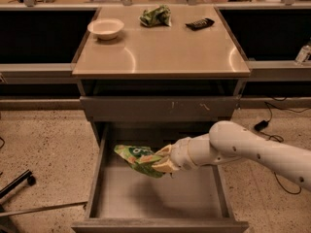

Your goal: Place green rice chip bag into middle drawer

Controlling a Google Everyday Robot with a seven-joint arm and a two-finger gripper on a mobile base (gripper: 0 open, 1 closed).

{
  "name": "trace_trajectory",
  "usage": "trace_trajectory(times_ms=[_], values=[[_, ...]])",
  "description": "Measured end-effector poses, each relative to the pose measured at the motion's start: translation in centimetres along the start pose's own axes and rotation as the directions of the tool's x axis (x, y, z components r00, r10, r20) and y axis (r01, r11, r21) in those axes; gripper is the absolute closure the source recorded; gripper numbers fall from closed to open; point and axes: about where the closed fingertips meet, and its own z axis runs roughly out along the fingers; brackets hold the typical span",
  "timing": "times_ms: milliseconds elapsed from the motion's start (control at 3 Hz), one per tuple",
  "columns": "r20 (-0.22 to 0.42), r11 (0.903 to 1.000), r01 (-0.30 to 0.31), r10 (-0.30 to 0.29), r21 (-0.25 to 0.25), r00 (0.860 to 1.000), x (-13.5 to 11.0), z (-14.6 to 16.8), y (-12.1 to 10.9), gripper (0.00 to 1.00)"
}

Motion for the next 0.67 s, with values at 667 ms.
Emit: trace_trajectory(times_ms=[667], values=[[-0.083, 0.9807, -0.037, 0.054, 0.192, 0.995, 6.0, 5.0, -4.2, 1.0]])
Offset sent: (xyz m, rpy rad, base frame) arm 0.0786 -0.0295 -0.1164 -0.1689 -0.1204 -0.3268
